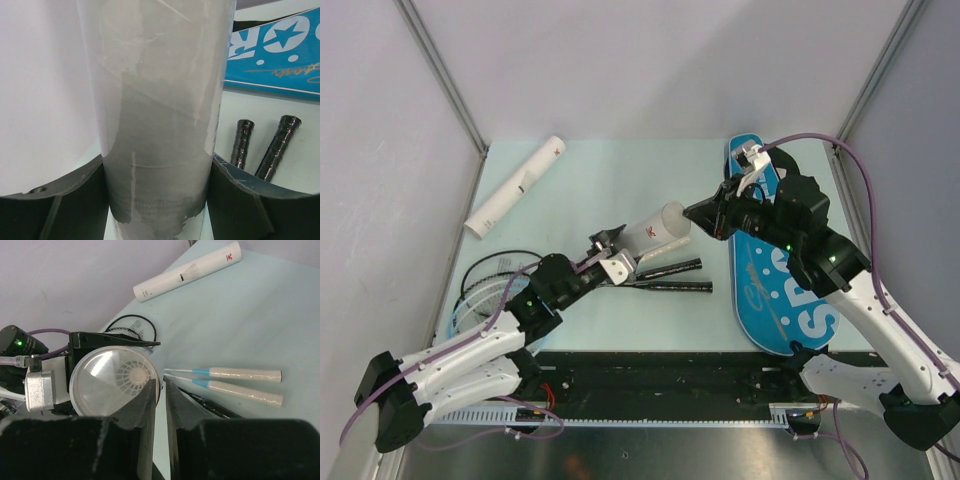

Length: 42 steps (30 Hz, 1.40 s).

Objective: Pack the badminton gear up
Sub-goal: Close the lid on the shuttle tube.

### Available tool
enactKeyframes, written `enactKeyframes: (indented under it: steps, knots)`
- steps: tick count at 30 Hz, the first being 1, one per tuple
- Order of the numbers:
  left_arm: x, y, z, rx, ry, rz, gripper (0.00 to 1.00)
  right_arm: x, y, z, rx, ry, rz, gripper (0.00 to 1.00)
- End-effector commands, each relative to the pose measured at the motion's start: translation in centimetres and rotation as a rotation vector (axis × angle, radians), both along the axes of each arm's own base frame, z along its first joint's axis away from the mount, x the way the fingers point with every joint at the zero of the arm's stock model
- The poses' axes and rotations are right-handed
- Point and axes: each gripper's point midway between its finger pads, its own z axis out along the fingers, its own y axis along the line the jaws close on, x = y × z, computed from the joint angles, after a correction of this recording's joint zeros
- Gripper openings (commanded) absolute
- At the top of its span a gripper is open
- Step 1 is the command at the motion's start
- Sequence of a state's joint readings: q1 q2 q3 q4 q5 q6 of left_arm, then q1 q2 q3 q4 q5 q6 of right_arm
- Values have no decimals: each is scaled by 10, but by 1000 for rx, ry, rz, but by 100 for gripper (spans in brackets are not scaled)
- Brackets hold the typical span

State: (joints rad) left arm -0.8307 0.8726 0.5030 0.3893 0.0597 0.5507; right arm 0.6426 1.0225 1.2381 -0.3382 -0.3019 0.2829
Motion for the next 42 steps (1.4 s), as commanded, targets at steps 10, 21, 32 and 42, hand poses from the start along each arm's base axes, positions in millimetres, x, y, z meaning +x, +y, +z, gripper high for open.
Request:
enactKeyframes:
  steps: [10,21,32,42]
  knots:
    - [-10,-7,50,-84,-137,-50,9,-5,4,-3,-41,-11,37,35]
    - [-8,-10,45,-73,-111,-39,10,-16,17,1,-3,2,127,58]
    - [-12,-9,59,-107,-97,-50,10,-16,28,-30,-71,50,106,63]
    - [-18,2,91,-182,-138,-37,9,-8,35,-53,-87,116,106,63]
